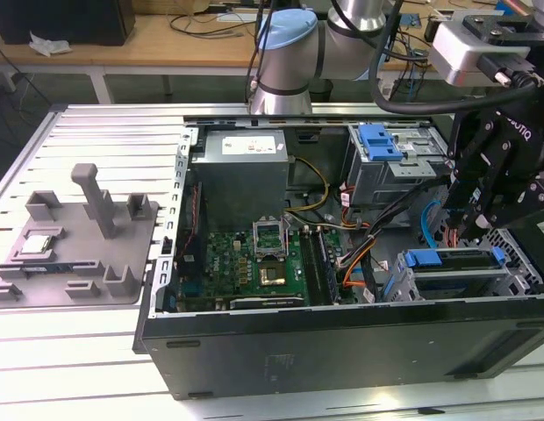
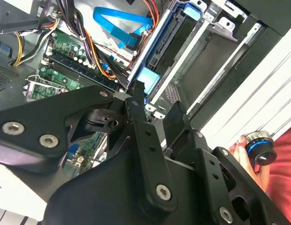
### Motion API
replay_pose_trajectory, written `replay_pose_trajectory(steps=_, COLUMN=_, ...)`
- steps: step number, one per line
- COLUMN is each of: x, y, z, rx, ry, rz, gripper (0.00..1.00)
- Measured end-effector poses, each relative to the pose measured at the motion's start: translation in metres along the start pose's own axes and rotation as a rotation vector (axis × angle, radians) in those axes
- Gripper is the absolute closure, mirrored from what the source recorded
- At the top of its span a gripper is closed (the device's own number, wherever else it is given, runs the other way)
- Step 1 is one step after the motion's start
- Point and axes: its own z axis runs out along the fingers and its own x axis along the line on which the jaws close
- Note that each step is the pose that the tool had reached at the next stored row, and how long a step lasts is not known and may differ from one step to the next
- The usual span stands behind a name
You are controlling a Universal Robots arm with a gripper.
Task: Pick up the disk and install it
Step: 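Insert the first disk wire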
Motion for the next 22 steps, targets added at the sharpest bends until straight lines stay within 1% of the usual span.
replay_pose_trajectory(steps=7, x=0.0, y=0.0, z=0.0, rx=0.0, ry=0.0017, rz=0.0, gripper=0.56)
replay_pose_trajectory(steps=8, x=-0.0015, y=0.0, z=0.0, rx=0.0, ry=0.0037, rz=0.0, gripper=0.56)
replay_pose_trajectory(steps=9, x=-0.0051, y=0.0, z=0.0001, rx=0.0, ry=0.0096, rz=0.0, gripper=0.56)
replay_pose_trajectory(steps=10, x=-0.011, y=0.0, z=0.0001, rx=0.0, ry=0.0184, rz=0.0, gripper=0.56)
replay_pose_trajectory(steps=11, x=-0.0211, y=0.0, z=0.0002, rx=0.0001, ry=0.0323, rz=0.0, gripper=0.56)
replay_pose_trajectory(steps=12, x=-0.0281, y=0.0001, z=0.0003, rx=0.0001, ry=0.0444, rz=0.0, gripper=0.56)
replay_pose_trajectory(steps=13, x=-0.0377, y=0.0001, z=0.0004, rx=0.0002, ry=0.0609, rz=0.001, gripper=0.56)
replay_pose_trajectory(steps=14, x=-0.0479, y=0.0002, z=0.0005, rx=0.0003, ry=0.0758, rz=0.001, gripper=0.56)
replay_pose_trajectory(steps=15, x=-0.0551, y=0.0001, z=0.0006, rx=0.0003, ry=0.085, rz=0.001, gripper=0.56)
replay_pose_trajectory(steps=16, x=-0.0642, y=-0.0001, z=0.0007, rx=0.0003, ry=0.0961, rz=0.001, gripper=0.56)
replay_pose_trajectory(steps=17, x=-0.0723, y=-0.0037, z=0.0007, rx=-0.0002, ry=0.1096, rz=0.001, gripper=0.56)
replay_pose_trajectory(steps=18, x=-0.0744, y=-0.0137, z=0.0006, rx=-0.0023, ry=0.1172, rz=0.001, gripper=0.56)
replay_pose_trajectory(steps=19, x=-0.0761, y=-0.0181, z=0.0007, rx=-0.0028, ry=0.1226, rz=0.002, gripper=0.56)
replay_pose_trajectory(steps=22, x=-0.0787, y=-0.0237, z=0.0006, rx=-0.0035, ry=0.1359, rz=0.011, gripper=0.56)
